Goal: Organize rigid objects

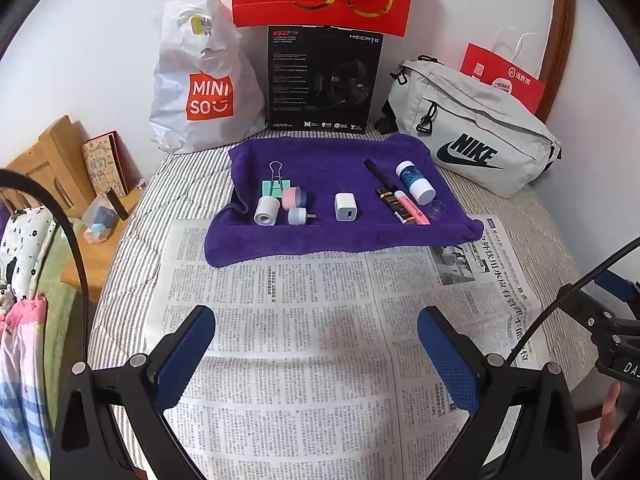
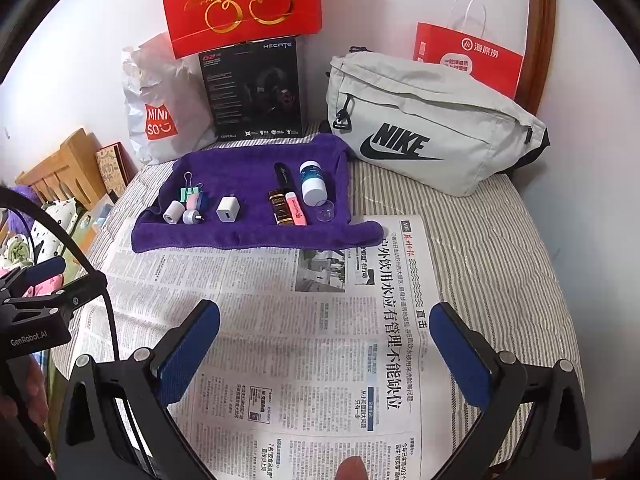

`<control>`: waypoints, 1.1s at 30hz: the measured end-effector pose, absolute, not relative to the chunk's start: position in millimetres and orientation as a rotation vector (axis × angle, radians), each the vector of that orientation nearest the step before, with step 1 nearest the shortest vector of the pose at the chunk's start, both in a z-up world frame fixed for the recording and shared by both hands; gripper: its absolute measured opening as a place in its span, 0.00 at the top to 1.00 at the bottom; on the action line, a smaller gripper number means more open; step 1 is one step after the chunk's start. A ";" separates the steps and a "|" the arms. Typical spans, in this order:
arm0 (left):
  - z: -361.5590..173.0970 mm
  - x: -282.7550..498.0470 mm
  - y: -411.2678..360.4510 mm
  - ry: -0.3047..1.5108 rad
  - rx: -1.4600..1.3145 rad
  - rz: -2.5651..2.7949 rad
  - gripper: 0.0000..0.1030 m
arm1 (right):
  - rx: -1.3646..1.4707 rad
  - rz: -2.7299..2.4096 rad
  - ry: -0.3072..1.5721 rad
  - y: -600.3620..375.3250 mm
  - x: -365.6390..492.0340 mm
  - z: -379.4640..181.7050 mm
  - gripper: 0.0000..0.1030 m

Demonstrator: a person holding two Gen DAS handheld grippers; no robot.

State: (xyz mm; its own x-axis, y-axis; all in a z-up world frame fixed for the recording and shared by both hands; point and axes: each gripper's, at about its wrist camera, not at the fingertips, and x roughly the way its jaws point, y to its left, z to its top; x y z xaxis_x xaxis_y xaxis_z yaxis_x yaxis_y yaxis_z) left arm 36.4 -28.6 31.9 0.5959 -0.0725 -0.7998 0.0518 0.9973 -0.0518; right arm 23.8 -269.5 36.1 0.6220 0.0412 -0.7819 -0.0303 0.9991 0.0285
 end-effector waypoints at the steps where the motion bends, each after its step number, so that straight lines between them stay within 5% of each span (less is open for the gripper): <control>1: 31.7 36.8 -28.5 0.933 -0.023 -0.074 0.01 | 0.012 0.041 0.899 -269.8 23.7 36.1 0.00; 33: 28.1 37.5 -28.0 0.943 -0.024 -0.077 0.01 | 0.003 0.034 0.897 -267.4 23.4 38.3 0.00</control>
State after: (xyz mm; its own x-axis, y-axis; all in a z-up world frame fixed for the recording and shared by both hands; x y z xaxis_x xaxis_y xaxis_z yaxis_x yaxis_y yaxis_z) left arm 37.5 -28.0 28.1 0.5848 -0.0765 -0.8076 0.0552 0.9970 -0.0545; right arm 23.4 -267.4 38.3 0.6234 0.0308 -0.7813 -0.0284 0.9995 0.0167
